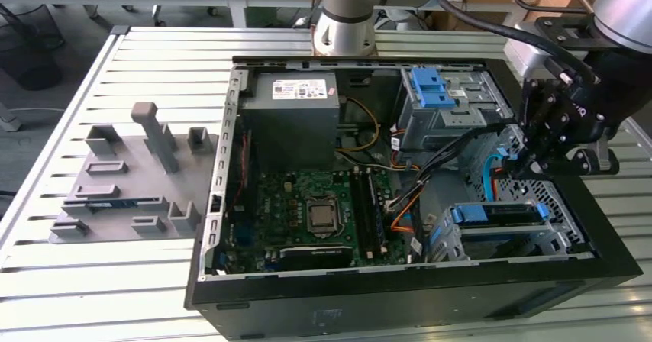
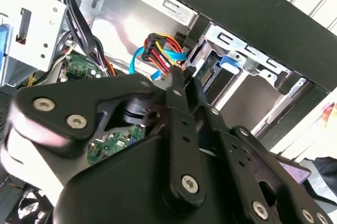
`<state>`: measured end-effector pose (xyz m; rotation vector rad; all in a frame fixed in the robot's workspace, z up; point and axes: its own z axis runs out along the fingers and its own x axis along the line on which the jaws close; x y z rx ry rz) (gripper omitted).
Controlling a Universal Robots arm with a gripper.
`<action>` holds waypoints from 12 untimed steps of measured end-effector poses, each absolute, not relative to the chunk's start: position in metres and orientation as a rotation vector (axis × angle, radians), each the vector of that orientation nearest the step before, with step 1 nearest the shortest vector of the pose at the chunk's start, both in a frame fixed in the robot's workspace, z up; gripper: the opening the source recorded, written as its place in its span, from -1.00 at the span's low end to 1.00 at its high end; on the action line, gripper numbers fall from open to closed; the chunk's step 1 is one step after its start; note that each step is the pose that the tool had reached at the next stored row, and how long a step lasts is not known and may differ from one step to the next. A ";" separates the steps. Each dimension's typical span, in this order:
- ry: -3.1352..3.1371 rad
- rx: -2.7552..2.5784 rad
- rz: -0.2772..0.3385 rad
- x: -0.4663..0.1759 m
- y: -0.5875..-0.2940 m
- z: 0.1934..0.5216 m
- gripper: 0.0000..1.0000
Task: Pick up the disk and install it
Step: 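Insert the first disk wire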
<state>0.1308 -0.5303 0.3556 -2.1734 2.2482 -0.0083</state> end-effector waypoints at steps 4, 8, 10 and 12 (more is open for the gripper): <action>2.237 -2.159 0.023 0.131 -0.530 0.355 -0.67; 2.224 -2.145 0.055 0.131 -0.530 0.354 -0.67; 2.224 -2.145 0.055 0.131 -0.532 0.354 -0.67; 2.224 -2.145 0.055 0.131 -0.534 0.353 -0.67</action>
